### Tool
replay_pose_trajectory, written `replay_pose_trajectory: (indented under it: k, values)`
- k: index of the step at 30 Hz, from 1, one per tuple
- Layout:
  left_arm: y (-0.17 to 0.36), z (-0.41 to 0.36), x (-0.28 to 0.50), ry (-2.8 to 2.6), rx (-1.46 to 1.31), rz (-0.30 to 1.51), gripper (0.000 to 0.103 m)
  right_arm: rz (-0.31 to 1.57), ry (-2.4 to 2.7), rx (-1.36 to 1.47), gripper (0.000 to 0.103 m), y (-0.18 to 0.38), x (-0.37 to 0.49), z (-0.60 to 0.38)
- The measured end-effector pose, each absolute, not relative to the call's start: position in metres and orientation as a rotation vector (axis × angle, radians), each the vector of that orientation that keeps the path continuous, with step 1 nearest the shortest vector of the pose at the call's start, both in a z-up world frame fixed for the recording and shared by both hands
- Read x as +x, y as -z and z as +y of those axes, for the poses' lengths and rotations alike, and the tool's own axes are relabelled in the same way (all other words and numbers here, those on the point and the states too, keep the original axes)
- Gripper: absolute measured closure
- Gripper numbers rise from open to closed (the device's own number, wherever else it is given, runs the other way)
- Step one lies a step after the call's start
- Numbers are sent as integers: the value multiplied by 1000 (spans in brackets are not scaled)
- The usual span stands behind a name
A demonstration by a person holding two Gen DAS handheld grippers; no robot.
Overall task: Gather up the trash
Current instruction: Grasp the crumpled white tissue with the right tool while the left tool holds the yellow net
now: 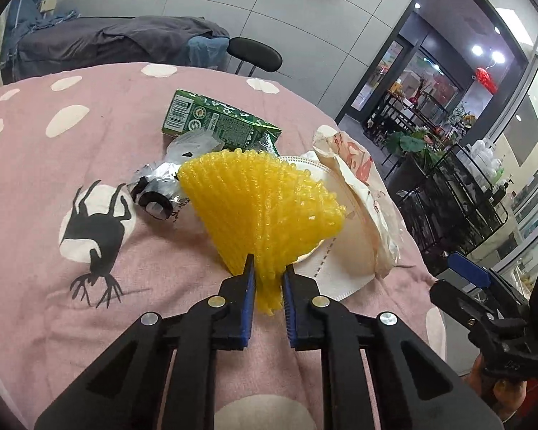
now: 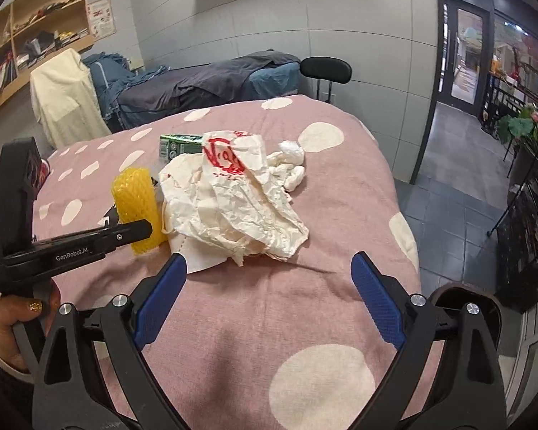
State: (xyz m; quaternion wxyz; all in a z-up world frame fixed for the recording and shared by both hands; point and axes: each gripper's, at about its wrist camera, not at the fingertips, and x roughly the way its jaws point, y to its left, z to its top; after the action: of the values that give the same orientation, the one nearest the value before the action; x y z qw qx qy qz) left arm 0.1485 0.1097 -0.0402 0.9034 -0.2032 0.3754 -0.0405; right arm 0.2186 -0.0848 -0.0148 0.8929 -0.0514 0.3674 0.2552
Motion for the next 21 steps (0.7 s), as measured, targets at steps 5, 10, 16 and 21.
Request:
replay_pose_trajectory:
  k: [5, 10, 16, 21]
  values:
    - [29, 115, 142, 72, -425, 737, 91, 757, -567, -227, 13, 19, 227, -49]
    - [24, 115, 138, 79, -430, 724, 91, 751, -586, -275, 28, 23, 241, -29]
    - [25, 110, 137, 89, -420, 717, 92, 784, -565, -241, 65, 30, 260, -30]
    - [23, 109, 135, 99, -424, 706, 92, 746, -541, -188, 87, 20, 256, -50]
